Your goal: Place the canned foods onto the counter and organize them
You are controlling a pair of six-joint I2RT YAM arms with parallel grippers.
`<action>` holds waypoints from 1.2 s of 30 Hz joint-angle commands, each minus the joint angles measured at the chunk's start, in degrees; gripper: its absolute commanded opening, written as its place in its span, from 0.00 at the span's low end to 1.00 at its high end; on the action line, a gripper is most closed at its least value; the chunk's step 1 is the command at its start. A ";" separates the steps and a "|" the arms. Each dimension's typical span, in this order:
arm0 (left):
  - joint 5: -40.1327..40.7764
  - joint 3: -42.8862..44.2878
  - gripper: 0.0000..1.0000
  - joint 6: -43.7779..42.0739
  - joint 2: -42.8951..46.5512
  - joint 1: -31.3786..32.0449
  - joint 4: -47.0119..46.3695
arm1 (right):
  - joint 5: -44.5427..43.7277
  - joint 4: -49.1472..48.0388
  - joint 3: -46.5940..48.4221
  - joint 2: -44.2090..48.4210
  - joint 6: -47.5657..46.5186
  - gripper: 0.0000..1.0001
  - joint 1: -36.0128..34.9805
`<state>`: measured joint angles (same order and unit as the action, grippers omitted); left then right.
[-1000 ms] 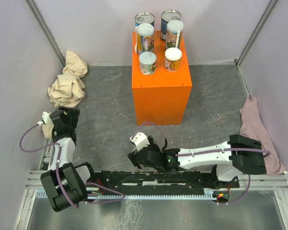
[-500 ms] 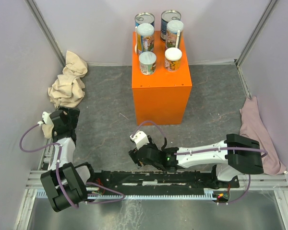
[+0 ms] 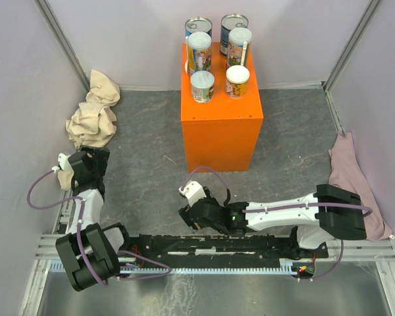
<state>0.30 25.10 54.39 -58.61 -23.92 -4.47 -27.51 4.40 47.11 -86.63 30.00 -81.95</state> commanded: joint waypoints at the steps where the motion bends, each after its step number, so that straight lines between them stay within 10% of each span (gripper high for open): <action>1: -1.17 -0.16 0.93 1.88 -0.03 -0.31 -3.04 | -2.08 1.42 3.77 5.84 -2.67 0.16 -0.13; 36: -1.11 -0.14 0.93 1.56 -0.14 -0.36 -3.18 | -16.98 22.16 40.25 17.51 -25.84 0.10 0.44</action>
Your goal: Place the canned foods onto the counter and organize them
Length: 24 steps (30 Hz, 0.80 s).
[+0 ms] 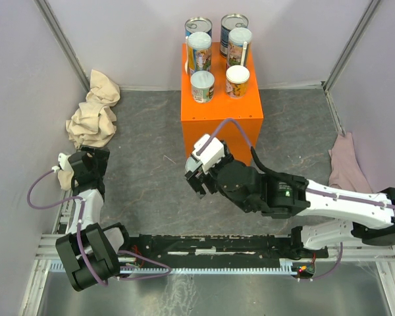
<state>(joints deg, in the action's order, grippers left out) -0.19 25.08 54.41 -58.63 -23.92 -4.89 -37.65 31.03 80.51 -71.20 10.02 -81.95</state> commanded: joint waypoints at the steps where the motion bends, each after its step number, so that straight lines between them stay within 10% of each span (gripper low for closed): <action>1: -0.67 -0.20 0.93 1.51 -0.09 -0.40 -2.76 | -7.25 -4.48 8.01 1.66 -6.80 0.10 0.86; 24: -0.61 -0.15 0.93 1.51 -0.08 -0.34 -2.94 | 0.76 2.81 31.89 -9.08 -9.74 0.10 20.39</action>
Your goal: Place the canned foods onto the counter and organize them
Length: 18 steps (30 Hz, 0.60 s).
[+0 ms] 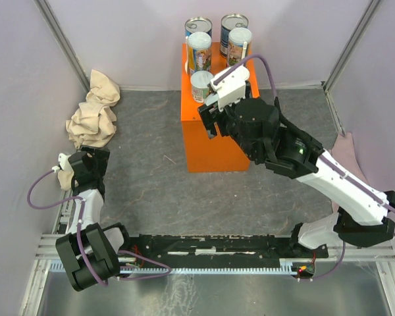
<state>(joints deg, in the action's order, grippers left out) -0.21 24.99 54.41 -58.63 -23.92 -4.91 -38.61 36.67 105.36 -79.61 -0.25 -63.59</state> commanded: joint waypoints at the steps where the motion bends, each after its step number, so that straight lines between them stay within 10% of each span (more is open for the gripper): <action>1: -0.60 -0.05 0.93 1.49 -0.16 -0.34 -2.92 | 2.04 -2.07 7.90 -1.23 1.01 0.10 2.59; 18: -0.93 0.09 0.93 1.62 -0.41 -0.34 -2.91 | 10.97 8.47 18.91 -9.21 9.04 0.10 12.85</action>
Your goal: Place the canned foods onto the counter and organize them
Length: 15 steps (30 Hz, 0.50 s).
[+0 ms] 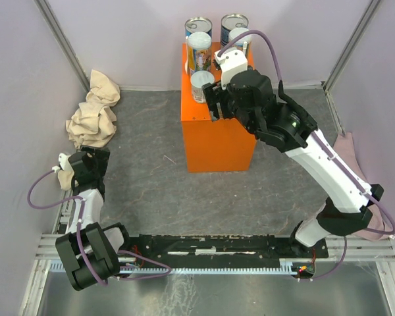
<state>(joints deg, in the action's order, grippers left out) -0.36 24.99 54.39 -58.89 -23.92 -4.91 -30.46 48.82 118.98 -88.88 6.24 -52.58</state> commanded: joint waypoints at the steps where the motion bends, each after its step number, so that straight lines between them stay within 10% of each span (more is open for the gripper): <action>1: -0.78 0.09 0.93 1.60 -0.09 -0.41 -2.91 | 3.74 -3.14 5.75 -0.34 3.08 0.10 2.43; 15: -1.01 -0.02 0.93 1.69 -0.32 -0.51 -3.26 | 9.63 2.23 11.44 -4.61 6.61 0.14 7.16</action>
<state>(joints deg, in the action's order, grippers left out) -0.58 24.99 54.41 -58.89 -23.94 -4.91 -22.55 53.89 126.10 -93.67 11.62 -46.26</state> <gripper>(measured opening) 0.934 0.834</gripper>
